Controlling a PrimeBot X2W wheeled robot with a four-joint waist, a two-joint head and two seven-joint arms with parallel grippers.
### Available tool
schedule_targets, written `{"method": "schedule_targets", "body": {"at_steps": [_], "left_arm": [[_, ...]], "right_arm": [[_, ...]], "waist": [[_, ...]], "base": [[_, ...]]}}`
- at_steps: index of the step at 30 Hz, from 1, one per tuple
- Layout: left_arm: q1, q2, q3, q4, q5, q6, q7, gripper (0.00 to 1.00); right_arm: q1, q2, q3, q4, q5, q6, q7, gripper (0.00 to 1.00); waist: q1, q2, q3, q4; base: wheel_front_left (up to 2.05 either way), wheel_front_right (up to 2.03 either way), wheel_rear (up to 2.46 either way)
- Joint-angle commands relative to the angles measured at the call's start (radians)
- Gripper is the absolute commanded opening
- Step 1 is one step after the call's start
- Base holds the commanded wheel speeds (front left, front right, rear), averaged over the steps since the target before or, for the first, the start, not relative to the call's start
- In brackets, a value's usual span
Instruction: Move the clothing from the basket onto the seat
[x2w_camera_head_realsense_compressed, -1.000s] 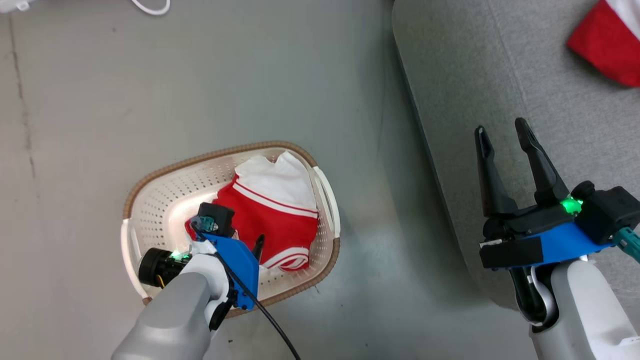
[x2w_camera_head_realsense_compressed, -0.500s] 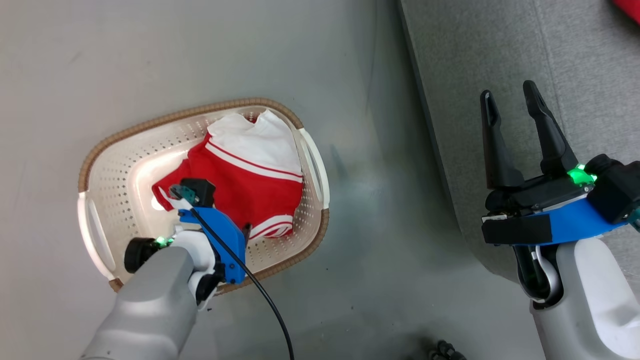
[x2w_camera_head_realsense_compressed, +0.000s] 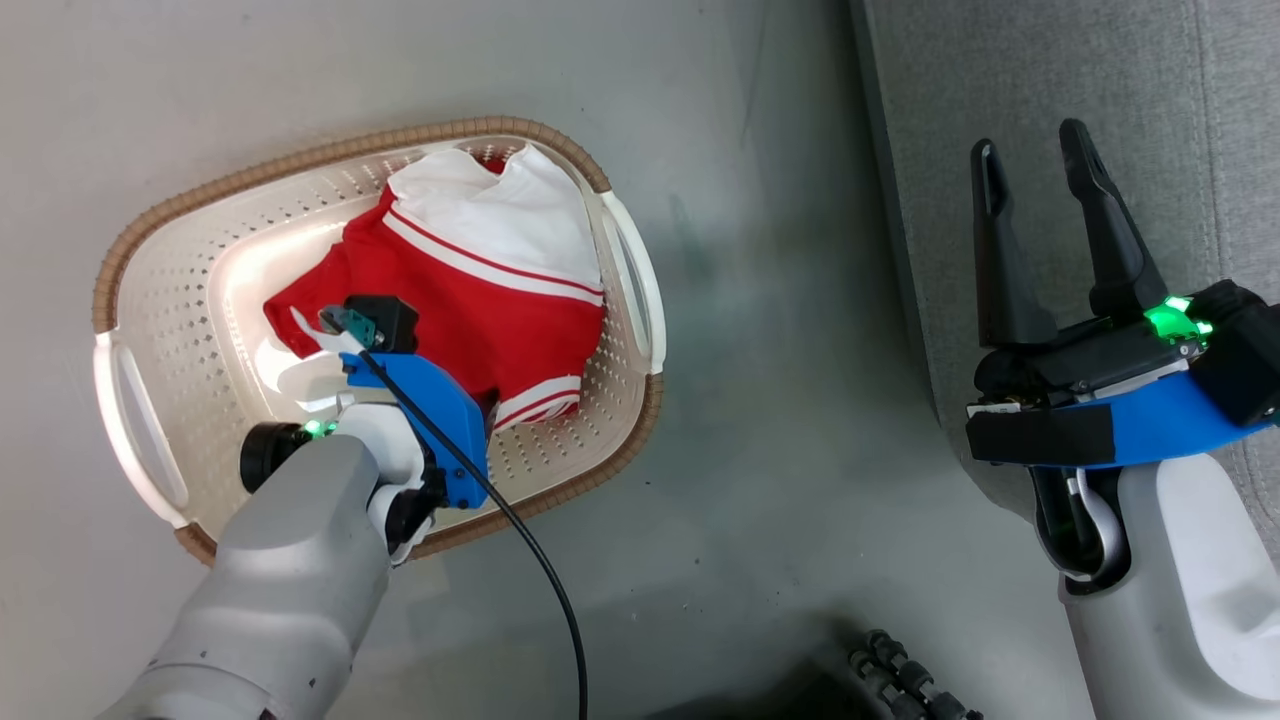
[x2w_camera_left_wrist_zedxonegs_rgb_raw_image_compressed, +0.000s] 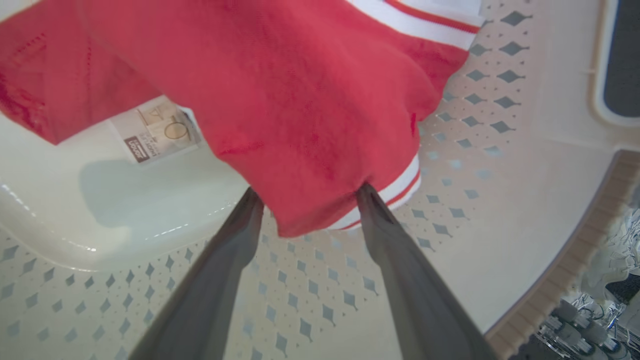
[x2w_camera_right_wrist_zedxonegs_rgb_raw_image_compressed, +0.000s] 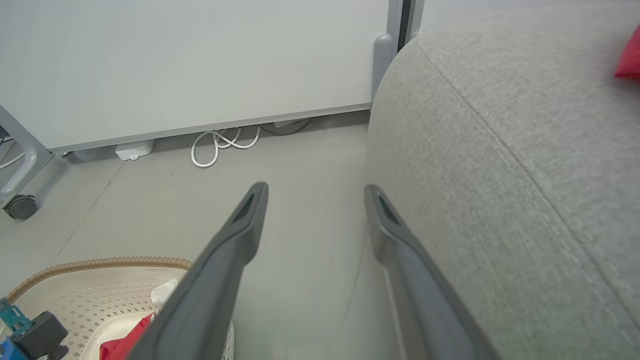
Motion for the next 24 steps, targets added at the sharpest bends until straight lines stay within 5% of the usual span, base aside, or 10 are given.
{"method": "schedule_targets", "body": {"at_steps": [1, 14, 15, 16, 17, 24], "left_arm": [[-0.022, 0.004, -0.007, -0.005, -0.007, -0.001, -0.003, 1.00], [-0.049, 0.013, -0.072, -0.005, -0.049, -0.001, -0.050, 1.00], [-0.049, 0.013, -0.080, -0.001, -0.048, -0.001, -0.050, 0.85], [-0.051, 0.014, -0.086, 0.002, -0.048, -0.001, -0.054, 0.36], [-0.053, 0.012, -0.094, 0.003, -0.048, -0.001, -0.056, 0.00], [-0.054, 0.006, -0.132, -0.019, -0.077, -0.001, -0.079, 0.00]], "right_arm": [[-0.021, 0.005, 0.001, -0.004, -0.002, 0.000, -0.003, 1.00], [-0.031, 0.009, -0.002, -0.005, -0.003, 0.000, -0.003, 1.00], [-0.032, 0.009, -0.003, -0.006, -0.003, 0.000, -0.003, 1.00], [-0.032, 0.008, -0.003, -0.006, -0.004, 0.000, -0.003, 1.00], [-0.032, 0.008, -0.004, -0.007, -0.005, 0.000, -0.003, 1.00], [-0.034, 0.001, -0.006, -0.006, -0.009, 0.000, -0.003, 1.00]], "waist": [[-0.0001, 0.0000, 0.012, -0.002], [-0.0001, 0.0000, 0.050, -0.015], [-0.0001, 0.0000, 0.052, -0.015], [-0.0001, 0.0000, 0.053, -0.014], [-0.0001, 0.0000, 0.054, -0.014], [-0.0001, 0.0000, 0.052, -0.004]], "base": [[0.00, 0.00, 0.00], [0.00, 0.00, 0.00], [0.00, 0.00, 0.00], [0.00, 0.00, 0.00], [0.00, 0.00, 0.00], [0.00, 0.00, 0.00]]}}
